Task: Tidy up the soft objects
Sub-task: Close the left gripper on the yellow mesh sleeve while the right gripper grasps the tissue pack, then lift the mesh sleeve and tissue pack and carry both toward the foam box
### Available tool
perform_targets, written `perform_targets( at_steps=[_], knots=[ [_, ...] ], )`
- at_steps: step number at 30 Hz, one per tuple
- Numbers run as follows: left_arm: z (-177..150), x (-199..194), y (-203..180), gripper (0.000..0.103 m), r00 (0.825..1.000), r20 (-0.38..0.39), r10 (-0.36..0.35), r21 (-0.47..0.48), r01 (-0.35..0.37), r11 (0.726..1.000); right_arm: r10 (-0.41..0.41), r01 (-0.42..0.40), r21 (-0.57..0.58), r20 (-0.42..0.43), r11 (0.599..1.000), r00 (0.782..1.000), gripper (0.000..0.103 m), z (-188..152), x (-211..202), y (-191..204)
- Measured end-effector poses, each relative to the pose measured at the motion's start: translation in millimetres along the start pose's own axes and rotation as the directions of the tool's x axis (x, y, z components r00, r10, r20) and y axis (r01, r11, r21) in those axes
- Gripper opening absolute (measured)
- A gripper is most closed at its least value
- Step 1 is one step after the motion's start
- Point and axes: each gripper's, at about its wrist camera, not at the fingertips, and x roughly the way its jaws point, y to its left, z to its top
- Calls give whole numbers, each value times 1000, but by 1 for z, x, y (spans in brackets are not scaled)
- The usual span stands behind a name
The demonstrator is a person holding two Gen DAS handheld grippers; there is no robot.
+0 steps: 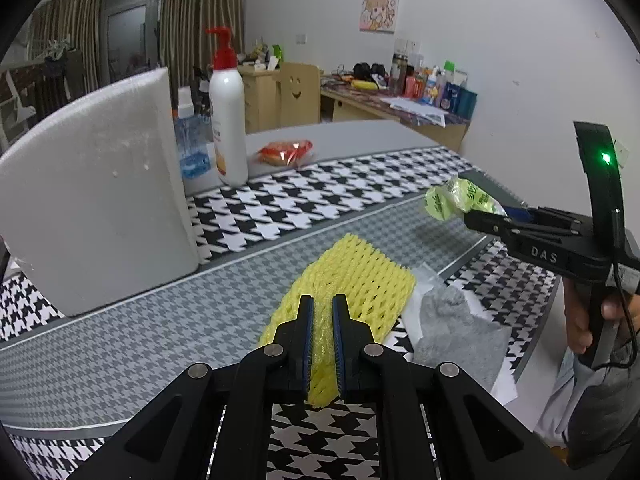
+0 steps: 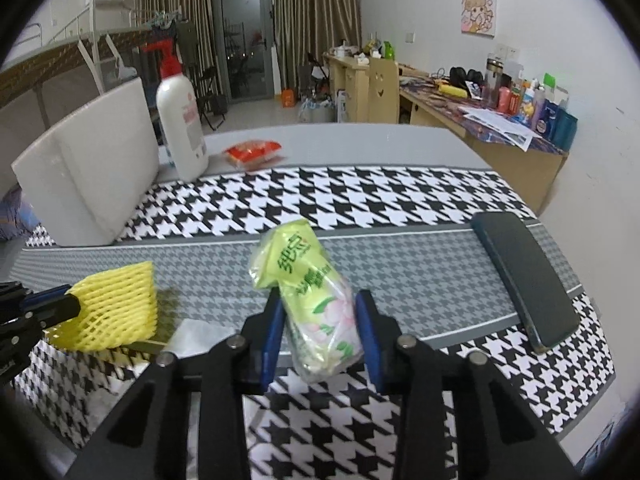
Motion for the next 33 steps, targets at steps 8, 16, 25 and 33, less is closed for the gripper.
perform_targets(
  at_steps=[8,16,25,33],
  knots=[
    [6,-21,-1,10,998,56,13,2,-13,1000,26,-27,12,60,1000,998,40,1,-26,8],
    [10,-43,0,10,993,113,27,3,-28,1000,51,-53,19,103,998,993,40,1,-45,17],
    [14,-57,0,10,988,153,38,3,-39,999,63,-63,-2,140,998,988,40,4,-61,30],
    [19,-75,2,10,980,193,55,3,-57,998,79,-77,-14,170,997,982,40,7,-72,39]
  ],
)
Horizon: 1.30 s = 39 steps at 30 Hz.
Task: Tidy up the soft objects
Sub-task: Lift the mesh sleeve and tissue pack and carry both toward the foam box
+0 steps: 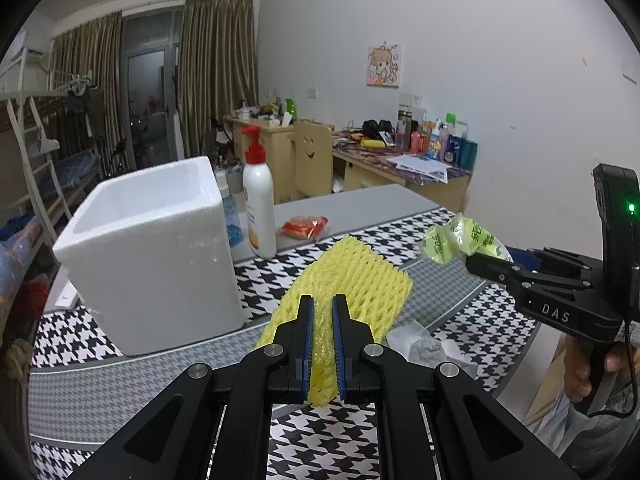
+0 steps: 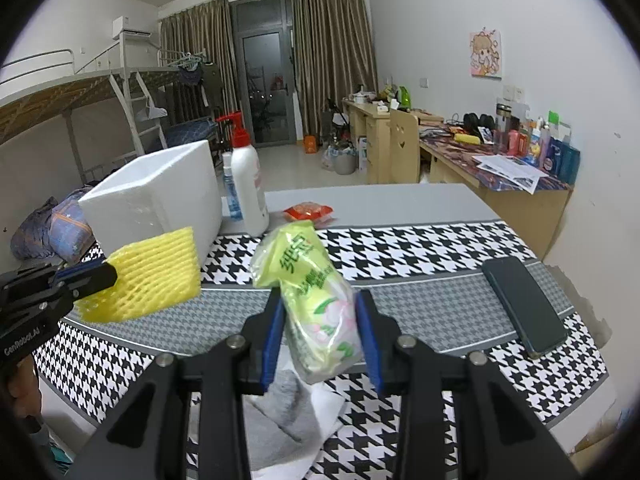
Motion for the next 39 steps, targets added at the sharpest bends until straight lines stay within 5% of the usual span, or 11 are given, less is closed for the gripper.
perform_targets(
  at_steps=[39],
  knots=[
    [45,-34,27,10,989,124,80,-21,-78,997,54,-50,-37,120,998,991,40,37,-19,31]
  ],
)
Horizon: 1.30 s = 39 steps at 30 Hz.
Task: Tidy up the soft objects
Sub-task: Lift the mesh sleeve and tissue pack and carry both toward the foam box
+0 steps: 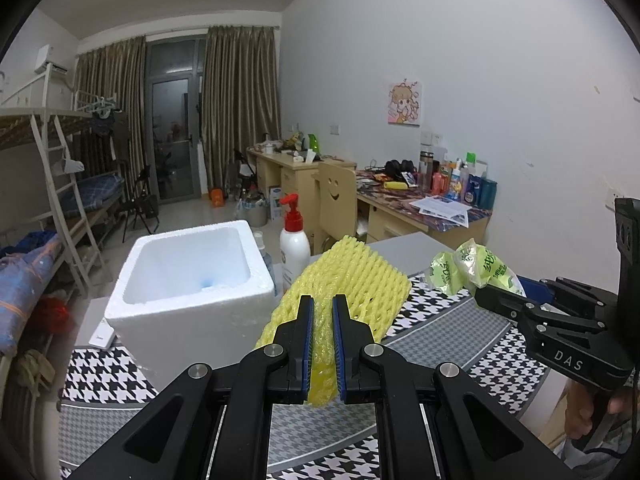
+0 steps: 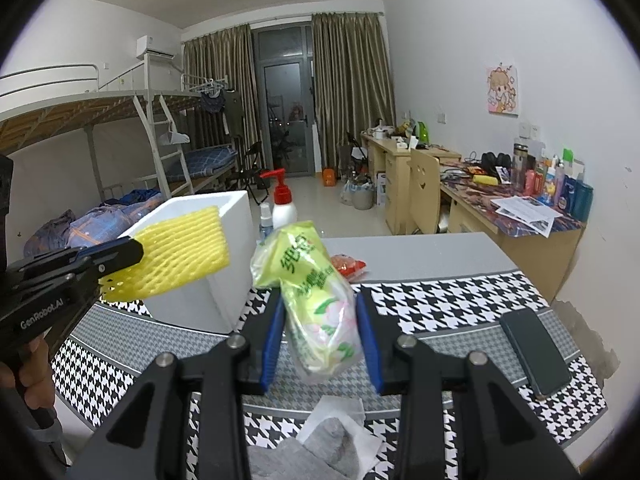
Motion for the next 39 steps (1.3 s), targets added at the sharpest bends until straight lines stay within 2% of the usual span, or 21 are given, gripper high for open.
perform_targets(
  at_steps=[21,39],
  knots=[
    [20,5,21,10,998,31,63,-14,-63,998,33,-32,-19,25,999,999,40,21,12,16],
    [37,12,45,10,989,61,136,-39,-134,990,68,-66,-42,43,997,997,40,45,26,36]
  ],
)
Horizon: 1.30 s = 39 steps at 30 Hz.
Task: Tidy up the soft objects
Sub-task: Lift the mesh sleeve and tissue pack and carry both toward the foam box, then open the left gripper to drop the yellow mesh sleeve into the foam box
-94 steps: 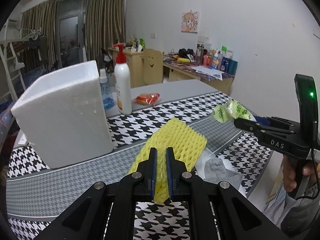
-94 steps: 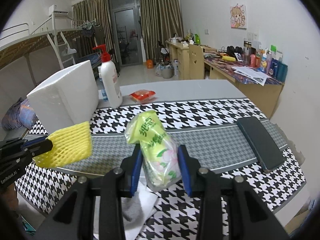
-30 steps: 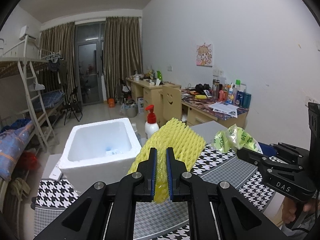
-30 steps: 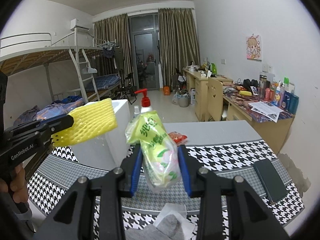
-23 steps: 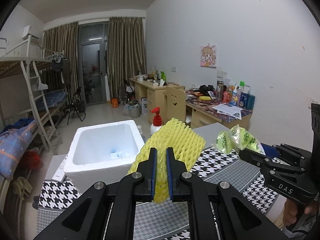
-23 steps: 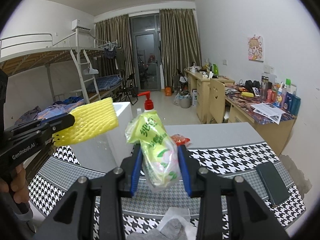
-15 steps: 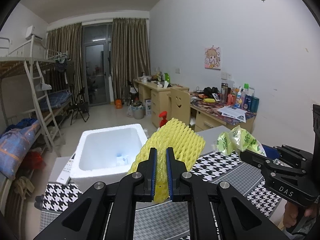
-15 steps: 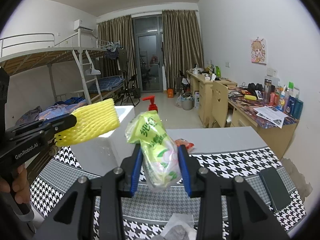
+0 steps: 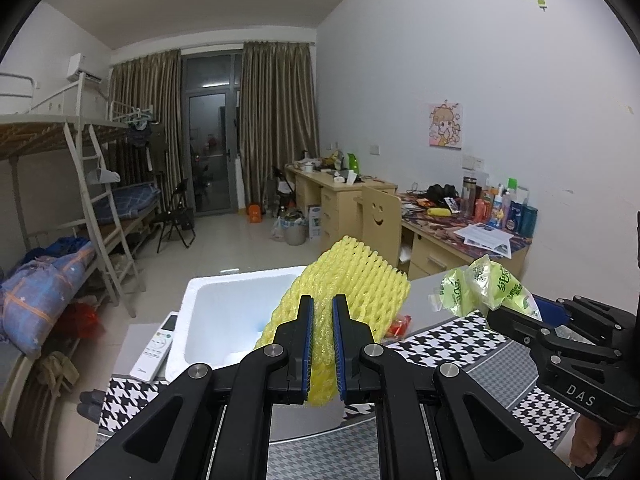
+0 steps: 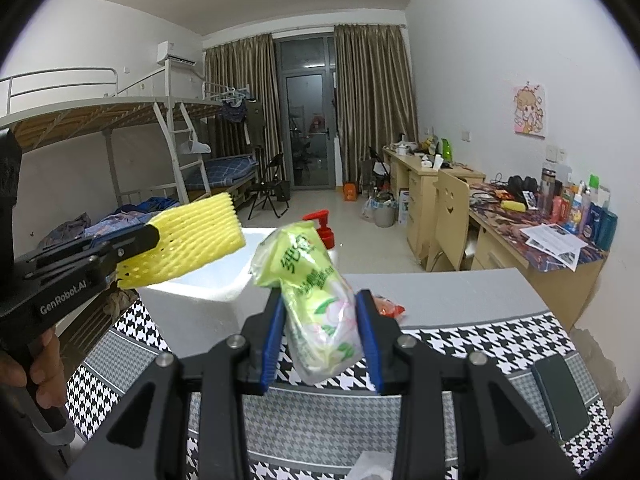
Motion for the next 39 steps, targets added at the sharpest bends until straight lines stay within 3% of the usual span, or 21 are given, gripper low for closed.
perform_targets(
  at_steps=[24,39],
  knots=[
    [11,23,24,10,995,-8,102,-37,-102,994,87,-88,-43,-19,995,996,40,25,28,27],
    [11,51,43,10,986,-63,157,-70,-162,984,113,-116,-47,-53,992,992,40,36,50,37]
  ],
)
